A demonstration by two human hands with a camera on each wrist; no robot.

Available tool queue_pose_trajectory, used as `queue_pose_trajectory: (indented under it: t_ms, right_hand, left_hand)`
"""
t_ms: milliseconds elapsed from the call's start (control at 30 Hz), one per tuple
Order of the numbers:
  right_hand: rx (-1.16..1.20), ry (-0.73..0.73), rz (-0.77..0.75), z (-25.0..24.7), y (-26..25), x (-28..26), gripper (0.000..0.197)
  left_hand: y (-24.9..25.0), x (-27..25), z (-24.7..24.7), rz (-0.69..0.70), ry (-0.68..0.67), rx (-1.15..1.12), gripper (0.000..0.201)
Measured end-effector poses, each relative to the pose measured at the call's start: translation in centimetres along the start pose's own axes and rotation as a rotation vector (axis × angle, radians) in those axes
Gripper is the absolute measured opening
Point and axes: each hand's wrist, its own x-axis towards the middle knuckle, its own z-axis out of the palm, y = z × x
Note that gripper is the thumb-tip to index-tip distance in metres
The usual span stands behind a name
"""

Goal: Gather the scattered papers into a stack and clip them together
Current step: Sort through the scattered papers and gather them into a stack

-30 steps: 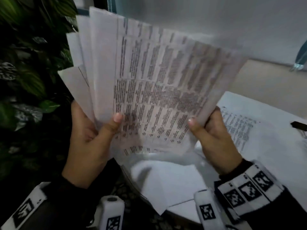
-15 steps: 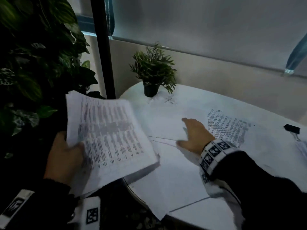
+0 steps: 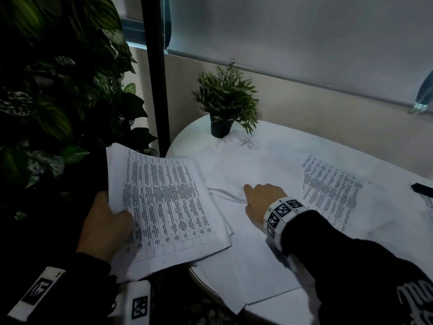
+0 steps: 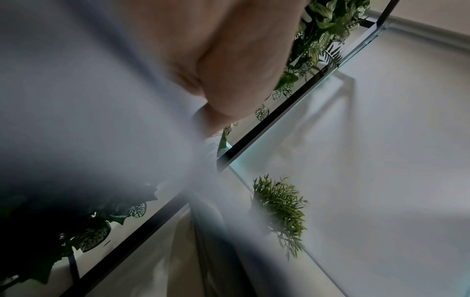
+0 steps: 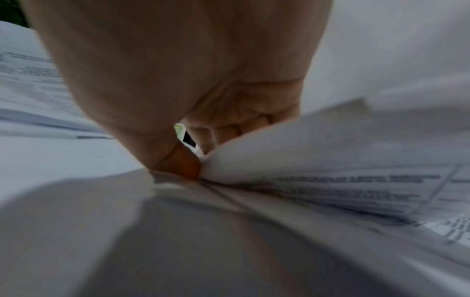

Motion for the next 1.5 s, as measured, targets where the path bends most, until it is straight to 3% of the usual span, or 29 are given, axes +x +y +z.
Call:
queue_pose_trajectory:
  t_ms: [200,333,433,500,600,700,733,800,867,933,1000,1067,1133,1200,1333,1500]
  right_hand:
    - [-0.179,-0.002,-0.103,0.5,-1.2,-0.7,0.023]
    - [-0.158,-0.048,-0.08,-0.6,-2.1,-0.5,0.025]
    - [-0.002,-0.009,0.052,-2.4,-0.7,-1.4,0.029]
    - [0.183,0.109,0.2,-4.3,1.4,-2.3,0.028]
    - [0.46,0.445,0.38,-7.3,5.4,-4.1,0.019]
    - [0.861,0.725,0.323,-9.5,8.1,-5.8,0.022]
    - [1.106,0.735,0.269,-9.8,8.1,-6.2,0.026]
    - [1.55,0.597,0.21,-9.1,7.1,-6.7,0.03]
    - [1.699,0.379,0.259,-6.7,5.5,-6.4,0.031]
    - [1.553,0.184,0.335,-3.7,3.7,-6.2,0.03]
    - [1.375,0.082,0.421,-0.8,2.2,-6.0,0.028]
    - [1.342,0.04,0.493,1.7,1.6,-5.8,0.036]
    - [1.336,0.045,0.53,3.0,1.5,-5.8,0.042]
    - [1.229,0.111,0.564,3.5,2.3,-5.8,0.044]
    - [1.042,0.286,0.621,3.3,5.4,-6.5,0.044]
    - [0.896,0.193,0.553,2.7,6.1,-7.9,0.038]
  left_hand:
    - [0.7,-0.4,0.4,0.044,0.005,-0.128,0.072]
    - [1.3,-1.1,0.3,0.148,-0.035,-0.125,0.089]
    - [1.1,-1.0,-0.2,0.202,-0.072,-0.086,0.102]
    - [1.1,-0.9,-0.3,0.19,-0.056,-0.059,0.098]
    - [1.1,-1.1,0.7,0.154,-0.089,-0.04,0.07]
    - [1.3,-2.4,2.2,0.074,-0.159,-0.138,0.045]
    - [1.1,-2.7,2.7,0.03,-0.171,-0.145,0.044]
    - [1.1,-3.5,3.5,-0.103,-0.209,-0.207,0.043]
    - [1.4,-4.2,4.4,-0.287,-0.336,-0.43,0.027]
    - [1.6,-4.5,4.8,-0.4,-0.44,-0.553,0.039]
    - [0.8,-3.9,5.0,-0.386,-0.404,-0.524,0.047]
    - [0.1,-3.4,5.0,-0.314,-0.342,-0.409,0.031]
    - [0.1,-3.6,4.8,-0.272,-0.38,-0.359,0.023]
    - [-0.5,-3.6,4.8,-0.291,-0.405,-0.395,0.043]
    - [-0.4,-3.8,4.9,-0.176,-0.349,-0.239,0.02]
    - [-1.0,-3.5,5.2,-0.216,-0.316,-0.326,0.01]
